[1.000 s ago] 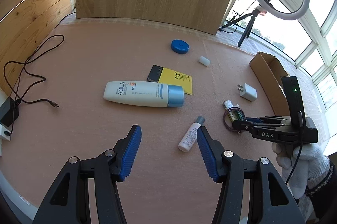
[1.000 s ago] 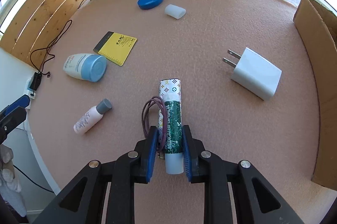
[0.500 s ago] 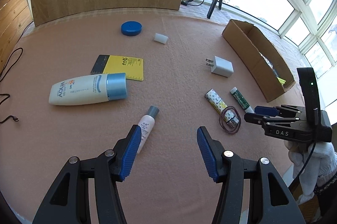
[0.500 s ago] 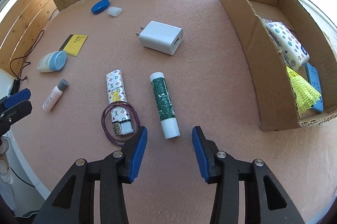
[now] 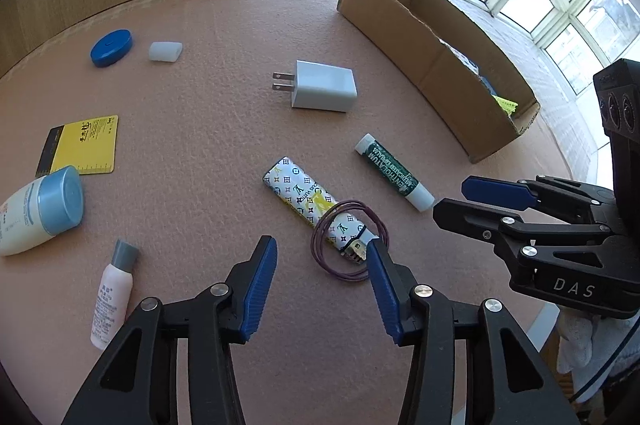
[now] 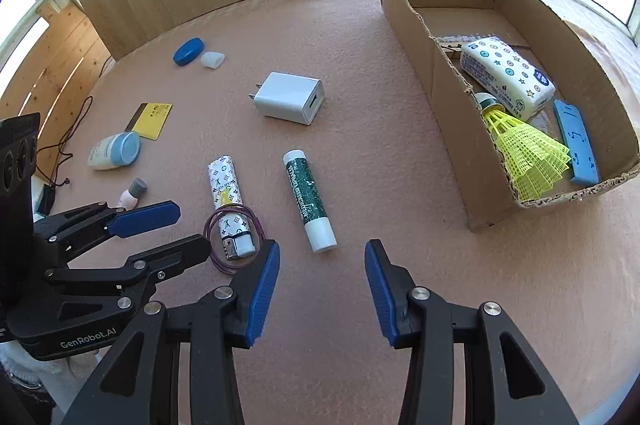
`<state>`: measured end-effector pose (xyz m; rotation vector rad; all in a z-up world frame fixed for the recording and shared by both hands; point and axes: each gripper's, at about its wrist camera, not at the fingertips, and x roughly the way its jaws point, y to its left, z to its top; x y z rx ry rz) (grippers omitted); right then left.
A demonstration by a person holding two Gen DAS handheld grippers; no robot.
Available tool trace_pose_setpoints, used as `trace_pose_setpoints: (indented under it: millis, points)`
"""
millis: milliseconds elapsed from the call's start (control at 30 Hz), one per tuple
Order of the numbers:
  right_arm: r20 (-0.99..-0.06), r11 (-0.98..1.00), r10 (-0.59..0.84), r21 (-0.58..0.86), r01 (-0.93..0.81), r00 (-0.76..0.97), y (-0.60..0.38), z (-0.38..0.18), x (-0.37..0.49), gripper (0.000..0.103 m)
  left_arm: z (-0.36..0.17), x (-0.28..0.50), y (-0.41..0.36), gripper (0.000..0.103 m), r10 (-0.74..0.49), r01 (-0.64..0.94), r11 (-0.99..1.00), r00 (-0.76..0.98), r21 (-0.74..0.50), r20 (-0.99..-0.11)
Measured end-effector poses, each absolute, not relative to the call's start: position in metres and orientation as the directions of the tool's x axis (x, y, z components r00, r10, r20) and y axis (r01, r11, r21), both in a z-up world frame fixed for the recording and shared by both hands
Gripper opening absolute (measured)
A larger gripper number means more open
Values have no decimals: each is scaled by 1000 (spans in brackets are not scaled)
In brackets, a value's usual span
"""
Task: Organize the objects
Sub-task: 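Release the items and grasp the purple cable with the left tool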
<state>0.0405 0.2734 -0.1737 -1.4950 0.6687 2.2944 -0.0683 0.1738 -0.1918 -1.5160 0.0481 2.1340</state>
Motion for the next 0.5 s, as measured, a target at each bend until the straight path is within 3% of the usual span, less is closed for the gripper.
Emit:
trace_pose_setpoints:
  millis: [267,500]
  points:
    - [-916,-828,18,211,-519,-401,277,-177,40,41,-204,-62,184,15,403,-448,-850,-213,-277,-890]
    - [-914,-828,9,220,-515,-405,277,-181,36,41,-210,-52,187,4,400,-471,-840,-199,-271,-895]
